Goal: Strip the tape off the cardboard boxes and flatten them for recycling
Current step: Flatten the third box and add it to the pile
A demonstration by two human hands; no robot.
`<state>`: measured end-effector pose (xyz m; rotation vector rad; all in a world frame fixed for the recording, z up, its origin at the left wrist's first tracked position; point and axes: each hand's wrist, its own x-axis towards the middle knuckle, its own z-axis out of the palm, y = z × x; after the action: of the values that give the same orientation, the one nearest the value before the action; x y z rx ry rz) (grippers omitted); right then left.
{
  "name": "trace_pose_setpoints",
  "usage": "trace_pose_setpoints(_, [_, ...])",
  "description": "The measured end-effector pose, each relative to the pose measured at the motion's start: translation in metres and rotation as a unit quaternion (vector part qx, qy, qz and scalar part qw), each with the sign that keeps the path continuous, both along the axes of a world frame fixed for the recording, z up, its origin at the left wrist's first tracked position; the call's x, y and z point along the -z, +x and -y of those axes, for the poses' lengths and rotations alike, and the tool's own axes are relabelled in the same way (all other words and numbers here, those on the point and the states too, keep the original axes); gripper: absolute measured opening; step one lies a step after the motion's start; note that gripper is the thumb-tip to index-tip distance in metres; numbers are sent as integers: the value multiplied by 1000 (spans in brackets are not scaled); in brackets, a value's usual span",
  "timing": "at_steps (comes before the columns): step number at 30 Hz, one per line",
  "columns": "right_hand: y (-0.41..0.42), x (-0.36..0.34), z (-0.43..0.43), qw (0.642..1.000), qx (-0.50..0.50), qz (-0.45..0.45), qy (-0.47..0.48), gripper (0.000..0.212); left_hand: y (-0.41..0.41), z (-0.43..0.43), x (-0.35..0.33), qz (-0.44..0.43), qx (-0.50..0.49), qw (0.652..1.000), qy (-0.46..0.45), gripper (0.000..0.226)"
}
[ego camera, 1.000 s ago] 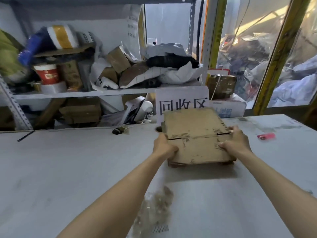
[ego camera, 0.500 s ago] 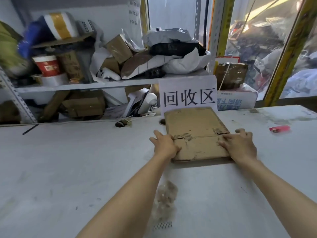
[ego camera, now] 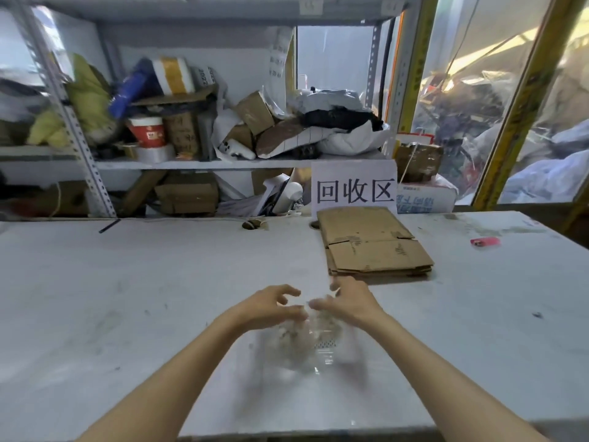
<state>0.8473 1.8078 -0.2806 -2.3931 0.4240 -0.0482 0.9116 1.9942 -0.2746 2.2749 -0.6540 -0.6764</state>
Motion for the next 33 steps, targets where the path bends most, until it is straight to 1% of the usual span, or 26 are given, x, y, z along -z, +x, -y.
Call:
trace_pose_setpoints(1, [-9, 4, -11, 1000, -20, -14, 15, 52, -10, -7, 3, -32, -15, 999, -32, 57])
trace_pose_setpoints(3, [-20, 12, -29, 999, -20, 4, 38, 52, -27, -18, 7, -61, -53, 993, -84, 56])
trace_pose_setpoints(5, [-28, 21, -41, 997, 8, 44, 66, 48, -37, -25, 14, -45, -83, 989, -116, 55])
trace_pose_setpoints(6, [-31, 25, -43, 994, 20, 56, 96, 47, -40, -28, 20, -36, -95, 986, -135, 55])
trace_pose_setpoints(8, [-36, 32, -44, 984, 21, 65, 164, 59, -44, -30, 32, -7, -118, 979, -168, 54])
trace_pose_setpoints(9, [-38, 34, -42, 982, 7, 62, 176, 66, -45, -31, 37, 10, -123, 977, -175, 53])
trace_pose_setpoints(11, [-39, 35, -38, 986, -27, 53, 158, 72, -44, -30, 44, 40, -117, 980, -158, 54])
trace_pose_setpoints(12, [-39, 35, -35, 989, -38, 49, 134, 73, -42, -29, 47, 51, -111, 982, -147, 56])
trace_pose_setpoints(14, [-36, 35, -33, 994, -53, 52, 82, 72, -39, -28, 53, 63, -98, 984, -138, 65])
trace_pose_setpoints(16, [-33, 38, -33, 995, -50, 62, 52, 69, -35, -23, 55, 64, -64, 987, -133, 70])
trace_pose_setpoints(18, [-30, 41, -33, 996, -47, 80, 5, 60, -31, -13, 57, 81, -25, 990, -115, 62])
trace_pose_setpoints(20, [-26, 42, -35, 993, -41, 95, -52, 50, -30, -5, 57, 100, -28, 988, -114, 51])
trace_pose_setpoints(22, [-23, 44, -37, 992, -20, 113, -53, 41, -29, -3, 58, 113, -50, 984, -132, 42])
trace_pose_setpoints(24, [-16, 42, -44, 988, -6, 147, -34, 37, -24, -8, 54, 161, -74, 973, -148, 38])
trace_pose_setpoints(26, [-2, 37, -57, 978, 6, 206, 13, 39, -12, -19, 41, 203, -110, 956, -180, 44])
trace_pose_setpoints(27, [7, 34, -65, 973, 0, 229, 36, 43, -4, -28, 33, 215, -118, 953, -178, 50])
trace_pose_setpoints(28, [17, 32, -74, 971, -10, 236, 50, 46, 4, -38, 27, 218, -111, 957, -159, 55])
trace_pose_setpoints(29, [26, 34, -81, 971, -21, 231, 52, 46, 11, -50, 22, 205, -96, 965, -133, 60])
trace_pose_setpoints(30, [34, 38, -88, 975, -30, 219, 38, 38, 16, -61, 21, 178, -82, 974, -117, 62])
trace_pose_setpoints(31, [41, 45, -93, 978, -37, 203, 20, 28, 19, -71, 22, 148, -78, 979, -116, 59])
trace_pose_setpoints(32, [45, 52, -98, 982, -43, 186, 7, 23, 20, -78, 25, 126, -89, 980, -128, 51])
trace_pose_setpoints(33, [48, 58, -100, 983, -49, 175, 4, 22, 20, -82, 28, 116, -112, 976, -146, 42])
